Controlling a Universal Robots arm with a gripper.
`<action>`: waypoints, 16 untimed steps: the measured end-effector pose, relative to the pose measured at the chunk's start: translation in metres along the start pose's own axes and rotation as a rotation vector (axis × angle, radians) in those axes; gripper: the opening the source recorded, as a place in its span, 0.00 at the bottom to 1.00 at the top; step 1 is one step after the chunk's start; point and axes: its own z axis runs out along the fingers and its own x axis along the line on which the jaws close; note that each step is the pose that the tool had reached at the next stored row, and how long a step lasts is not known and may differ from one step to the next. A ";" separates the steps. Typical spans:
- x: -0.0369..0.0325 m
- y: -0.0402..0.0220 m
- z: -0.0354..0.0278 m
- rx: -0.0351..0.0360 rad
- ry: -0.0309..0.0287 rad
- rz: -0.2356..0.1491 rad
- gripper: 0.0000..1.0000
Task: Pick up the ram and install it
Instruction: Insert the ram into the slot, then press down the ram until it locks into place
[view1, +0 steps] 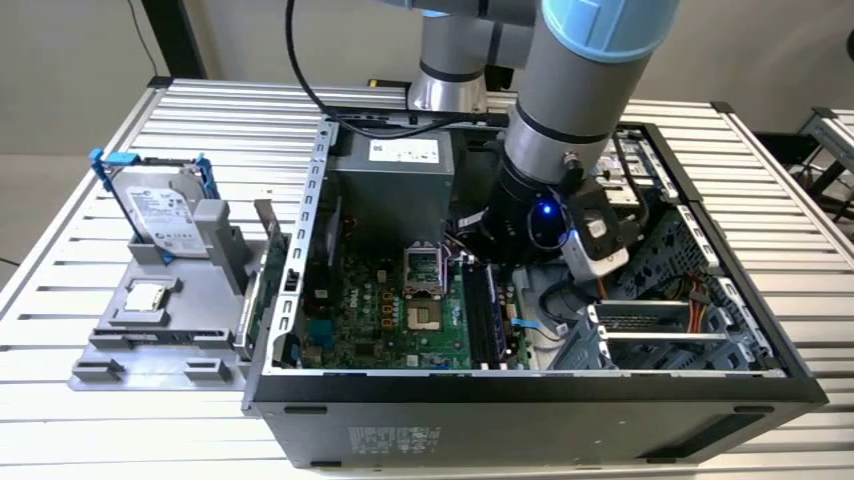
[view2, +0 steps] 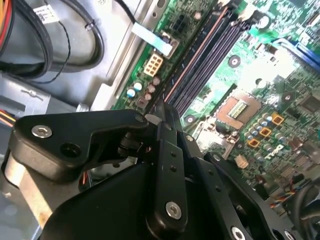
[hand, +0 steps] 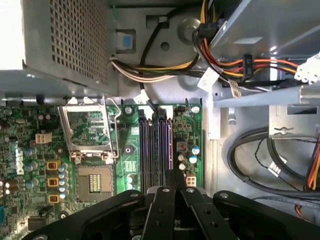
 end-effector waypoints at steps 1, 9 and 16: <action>0.0000 -0.0007 0.0000 -0.0022 0.0008 -0.001 0.00; -0.0001 -0.0009 -0.0001 -0.0018 0.0051 -0.114 0.00; -0.0001 -0.0008 0.0000 -0.0419 0.0060 -0.165 0.00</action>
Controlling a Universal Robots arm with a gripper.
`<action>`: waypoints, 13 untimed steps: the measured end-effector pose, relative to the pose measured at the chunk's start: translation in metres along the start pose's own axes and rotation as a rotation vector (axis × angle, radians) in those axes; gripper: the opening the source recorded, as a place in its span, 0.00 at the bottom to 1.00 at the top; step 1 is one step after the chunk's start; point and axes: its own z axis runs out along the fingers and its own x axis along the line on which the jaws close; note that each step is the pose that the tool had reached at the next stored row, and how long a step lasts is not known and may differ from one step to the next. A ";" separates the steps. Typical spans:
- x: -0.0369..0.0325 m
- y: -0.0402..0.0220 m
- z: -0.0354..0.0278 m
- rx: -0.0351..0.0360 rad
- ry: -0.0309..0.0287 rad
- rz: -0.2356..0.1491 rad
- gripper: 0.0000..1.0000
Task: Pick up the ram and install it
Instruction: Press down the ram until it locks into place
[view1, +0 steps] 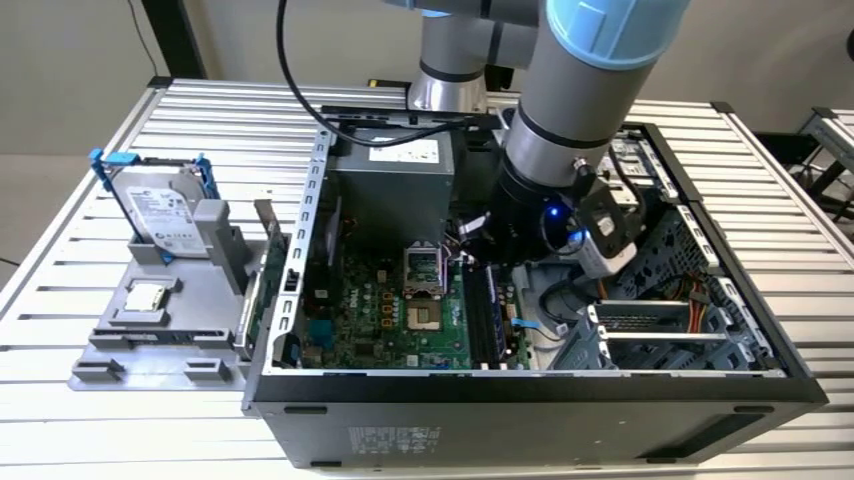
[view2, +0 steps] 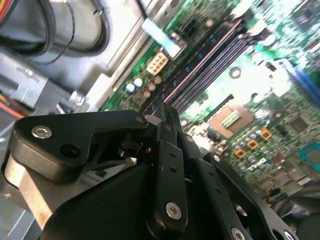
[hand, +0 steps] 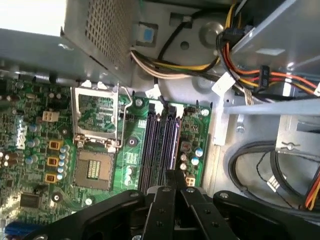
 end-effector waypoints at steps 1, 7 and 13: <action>0.0001 0.0000 0.0000 -0.0175 -0.0019 -0.002 0.00; 0.0000 0.0000 -0.0001 -0.0255 0.0025 -0.078 0.00; 0.0000 0.0000 0.0000 -0.0255 0.0061 -0.124 0.00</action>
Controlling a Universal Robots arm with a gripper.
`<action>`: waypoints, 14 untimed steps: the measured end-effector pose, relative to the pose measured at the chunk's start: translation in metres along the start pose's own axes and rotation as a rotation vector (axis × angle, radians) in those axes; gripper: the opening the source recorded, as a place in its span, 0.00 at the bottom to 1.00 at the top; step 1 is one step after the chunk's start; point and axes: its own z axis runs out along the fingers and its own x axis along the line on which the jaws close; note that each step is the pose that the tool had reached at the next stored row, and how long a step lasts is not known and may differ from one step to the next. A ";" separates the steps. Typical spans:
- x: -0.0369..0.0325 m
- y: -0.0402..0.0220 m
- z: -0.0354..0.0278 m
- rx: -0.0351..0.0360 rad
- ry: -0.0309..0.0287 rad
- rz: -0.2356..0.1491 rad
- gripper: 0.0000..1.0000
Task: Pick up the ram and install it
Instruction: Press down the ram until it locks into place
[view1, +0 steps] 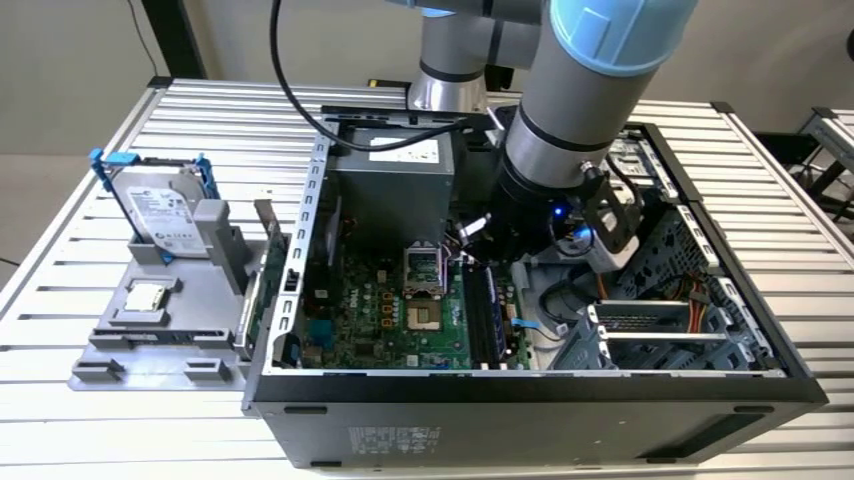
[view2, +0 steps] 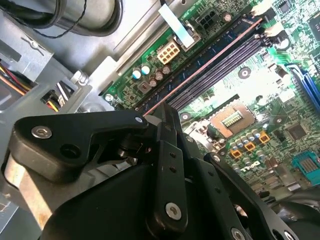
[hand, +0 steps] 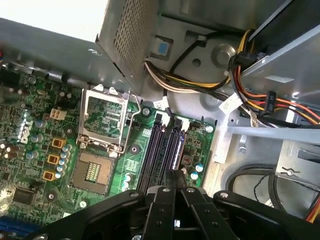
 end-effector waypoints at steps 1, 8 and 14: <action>0.0000 0.0000 0.0000 0.0003 -0.0005 -0.011 0.00; 0.0000 0.0000 0.0001 0.0074 -0.0157 -0.101 0.00; 0.0000 0.0000 0.0000 0.0096 -0.0043 -0.210 0.00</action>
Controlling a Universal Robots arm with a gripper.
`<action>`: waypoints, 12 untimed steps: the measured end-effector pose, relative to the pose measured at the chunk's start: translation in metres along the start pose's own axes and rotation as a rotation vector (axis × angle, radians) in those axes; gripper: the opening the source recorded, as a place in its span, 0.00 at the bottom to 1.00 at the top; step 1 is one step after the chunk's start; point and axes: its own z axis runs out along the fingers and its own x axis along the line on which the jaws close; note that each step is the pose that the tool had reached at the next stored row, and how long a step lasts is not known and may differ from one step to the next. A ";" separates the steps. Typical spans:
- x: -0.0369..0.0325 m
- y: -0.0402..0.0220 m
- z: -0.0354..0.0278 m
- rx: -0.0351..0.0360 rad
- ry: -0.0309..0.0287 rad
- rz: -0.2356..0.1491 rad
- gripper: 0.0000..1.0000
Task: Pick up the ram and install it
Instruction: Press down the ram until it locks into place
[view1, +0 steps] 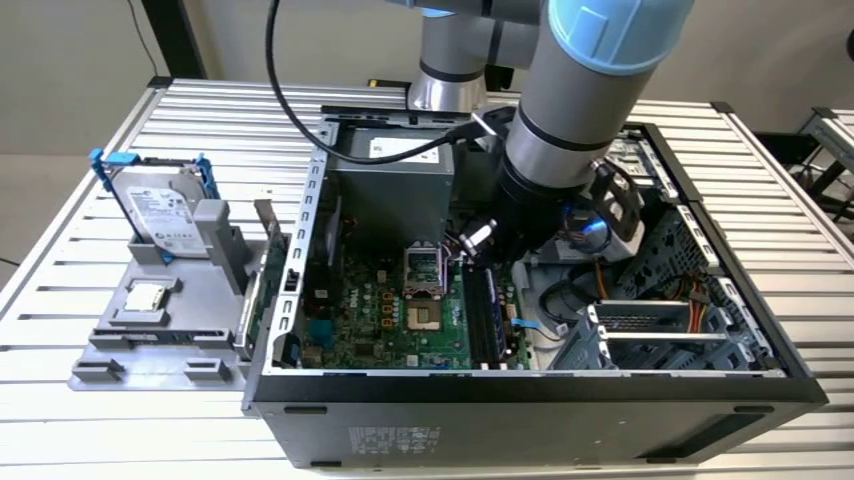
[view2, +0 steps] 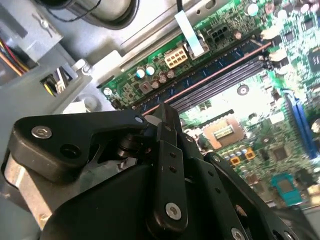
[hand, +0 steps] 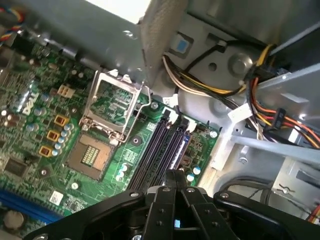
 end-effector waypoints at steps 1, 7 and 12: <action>0.0000 0.0000 0.0000 0.0001 0.0001 -0.017 0.00; 0.0000 0.0000 0.0001 0.0021 -0.0004 -0.121 0.00; 0.0000 0.0000 0.0001 0.0031 0.0001 -0.203 0.00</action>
